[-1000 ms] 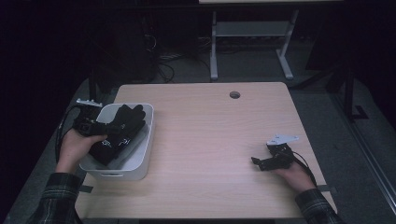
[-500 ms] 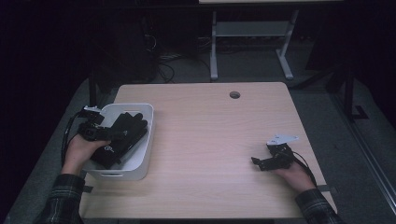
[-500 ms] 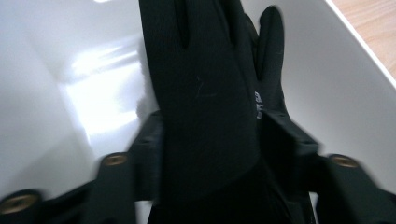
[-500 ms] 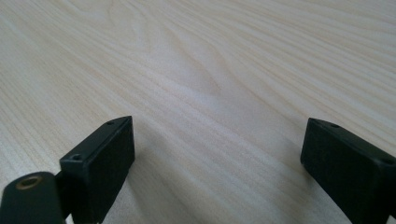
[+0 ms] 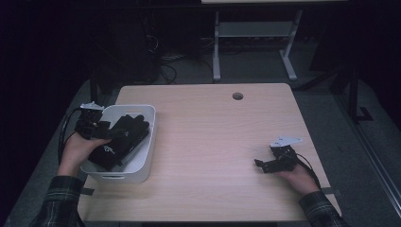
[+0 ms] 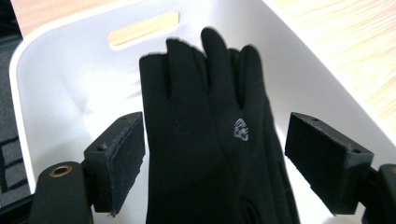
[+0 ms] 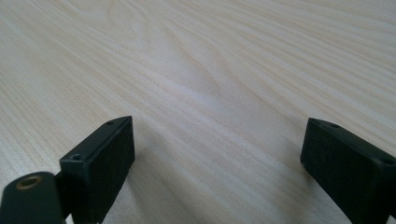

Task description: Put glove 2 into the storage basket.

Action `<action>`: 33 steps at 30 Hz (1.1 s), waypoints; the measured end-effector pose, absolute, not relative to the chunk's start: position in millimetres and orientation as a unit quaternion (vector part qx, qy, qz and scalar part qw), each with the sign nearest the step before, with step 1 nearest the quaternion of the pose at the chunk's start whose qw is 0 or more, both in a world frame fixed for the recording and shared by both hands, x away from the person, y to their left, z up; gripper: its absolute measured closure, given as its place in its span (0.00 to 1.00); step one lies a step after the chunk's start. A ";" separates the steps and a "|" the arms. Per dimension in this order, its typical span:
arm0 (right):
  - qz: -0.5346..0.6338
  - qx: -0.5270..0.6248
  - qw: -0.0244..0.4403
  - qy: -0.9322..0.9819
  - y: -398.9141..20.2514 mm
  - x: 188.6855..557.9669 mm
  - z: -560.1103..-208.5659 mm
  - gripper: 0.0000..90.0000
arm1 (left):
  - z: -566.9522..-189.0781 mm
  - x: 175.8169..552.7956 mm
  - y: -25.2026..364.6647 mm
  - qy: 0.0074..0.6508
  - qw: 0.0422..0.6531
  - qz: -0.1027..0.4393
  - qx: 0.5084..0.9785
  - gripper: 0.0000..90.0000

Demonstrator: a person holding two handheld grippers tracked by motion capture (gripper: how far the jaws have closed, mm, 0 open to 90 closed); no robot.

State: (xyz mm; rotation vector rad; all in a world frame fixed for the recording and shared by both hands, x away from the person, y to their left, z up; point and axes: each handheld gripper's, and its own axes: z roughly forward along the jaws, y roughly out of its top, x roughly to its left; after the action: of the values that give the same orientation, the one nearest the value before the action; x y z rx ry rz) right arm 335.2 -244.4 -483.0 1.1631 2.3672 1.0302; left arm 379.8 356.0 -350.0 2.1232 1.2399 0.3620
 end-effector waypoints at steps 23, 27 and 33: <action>0.359 0.406 0.155 0.826 -244.4 335.2 -482.9 0.11 | -326.4 376.5 306.6 0.417 0.368 0.151 0.817 0.19; 0.359 0.406 0.155 0.826 -244.4 335.2 -482.9 0.11 | -327.9 373.4 293.9 0.406 0.379 0.146 0.819 0.19; 0.359 0.407 0.155 0.826 -244.4 335.0 -482.9 0.11 | -329.7 368.4 276.0 0.388 0.396 0.140 0.821 0.19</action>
State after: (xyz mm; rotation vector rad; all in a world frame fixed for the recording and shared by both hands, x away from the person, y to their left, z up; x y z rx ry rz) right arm 335.0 -244.4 -482.9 1.1653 2.3656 1.0286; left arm 368.4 276.0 -329.7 2.0800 0.9838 0.3537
